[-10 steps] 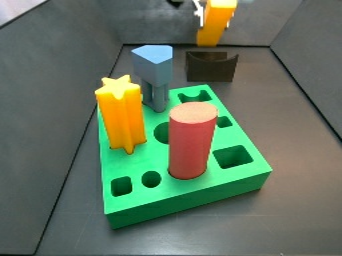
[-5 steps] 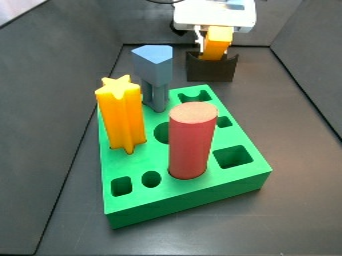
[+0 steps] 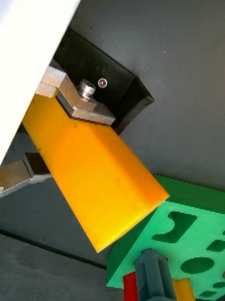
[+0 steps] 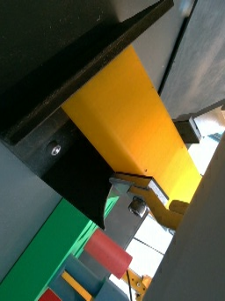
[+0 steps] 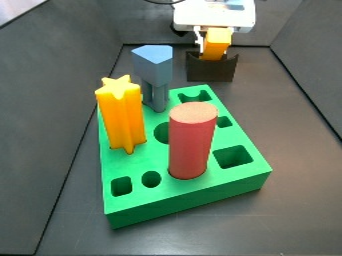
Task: Pick up the rectangle object. Move up. Place the rectangle object on the fixture. Regrasp the rectangle object. Move to above the board. Insert the rectangle object.
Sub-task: Place the rectangle object on the fixture, then regrasp the rectangle object.
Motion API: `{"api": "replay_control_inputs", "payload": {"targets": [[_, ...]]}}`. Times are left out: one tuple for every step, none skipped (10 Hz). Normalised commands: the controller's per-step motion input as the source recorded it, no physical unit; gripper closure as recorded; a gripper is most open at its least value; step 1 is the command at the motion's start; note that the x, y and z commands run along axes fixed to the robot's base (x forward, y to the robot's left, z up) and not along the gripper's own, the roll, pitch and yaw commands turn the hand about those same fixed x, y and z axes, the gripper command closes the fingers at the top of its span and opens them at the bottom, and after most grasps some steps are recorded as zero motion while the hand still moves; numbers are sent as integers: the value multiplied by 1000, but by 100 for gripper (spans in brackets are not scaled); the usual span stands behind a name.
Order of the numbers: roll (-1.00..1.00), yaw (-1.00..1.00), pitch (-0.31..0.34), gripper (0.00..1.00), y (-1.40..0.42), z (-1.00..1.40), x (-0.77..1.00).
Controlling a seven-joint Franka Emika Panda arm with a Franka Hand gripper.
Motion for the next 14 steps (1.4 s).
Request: {"api": "replay_control_inputs", "payload": {"targets": [[0,0,0,100,-500,-167,0],[0,0,0,0,0,0,0],[-10,-52,33,0,0,1000,0],[-9,-52,32,0,-2,1000,1],[17,-35,26,0,1,1000,-8],[36,-23,18,0,2,1000,-18],[47,-17,16,0,3,1000,-30],[52,-14,15,0,5,871,-37],[53,-10,16,0,4,683,-38],[54,-6,23,0,5,432,-31],[53,-5,29,0,6,237,-29],[1000,32,45,0,-1000,816,-13],[1000,33,45,0,-1000,805,-3],[1000,31,34,0,-1000,778,-47]]}}
